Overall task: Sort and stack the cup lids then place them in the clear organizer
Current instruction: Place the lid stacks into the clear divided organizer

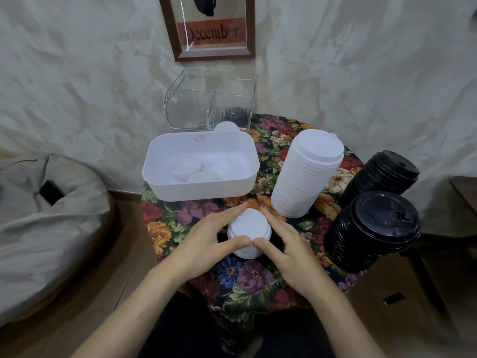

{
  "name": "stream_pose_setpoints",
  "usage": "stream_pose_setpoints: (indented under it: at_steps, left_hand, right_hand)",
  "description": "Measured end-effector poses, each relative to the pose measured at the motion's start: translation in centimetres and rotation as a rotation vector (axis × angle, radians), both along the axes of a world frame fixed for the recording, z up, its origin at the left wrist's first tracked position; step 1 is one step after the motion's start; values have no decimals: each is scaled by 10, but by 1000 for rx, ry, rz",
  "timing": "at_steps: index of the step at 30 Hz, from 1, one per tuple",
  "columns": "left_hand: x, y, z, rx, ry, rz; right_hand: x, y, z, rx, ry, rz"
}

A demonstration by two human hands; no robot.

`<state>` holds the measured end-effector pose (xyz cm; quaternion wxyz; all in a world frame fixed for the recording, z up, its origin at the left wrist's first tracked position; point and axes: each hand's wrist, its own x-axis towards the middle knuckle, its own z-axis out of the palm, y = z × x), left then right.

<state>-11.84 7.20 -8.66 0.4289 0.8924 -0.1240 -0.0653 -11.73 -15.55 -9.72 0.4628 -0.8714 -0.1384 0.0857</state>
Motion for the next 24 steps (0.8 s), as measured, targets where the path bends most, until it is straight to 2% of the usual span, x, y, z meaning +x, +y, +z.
stream_pose_setpoints:
  at_steps: [14, 19, 21, 24]
  left_hand:
    - [0, 4, -3, 65, -25, -42]
    - [4, 9, 10, 97, -56, -69]
    - [7, 13, 26, 48, -110, -6]
    - [17, 19, 61, -139, -139, 131]
  right_hand:
    - [3, -3, 2, 28, -12, 34]
    - [5, 2, 0, 88, -11, -35]
    - [4, 3, -3, 97, -16, -47]
    - [4, 3, -6, 107, -13, -62]
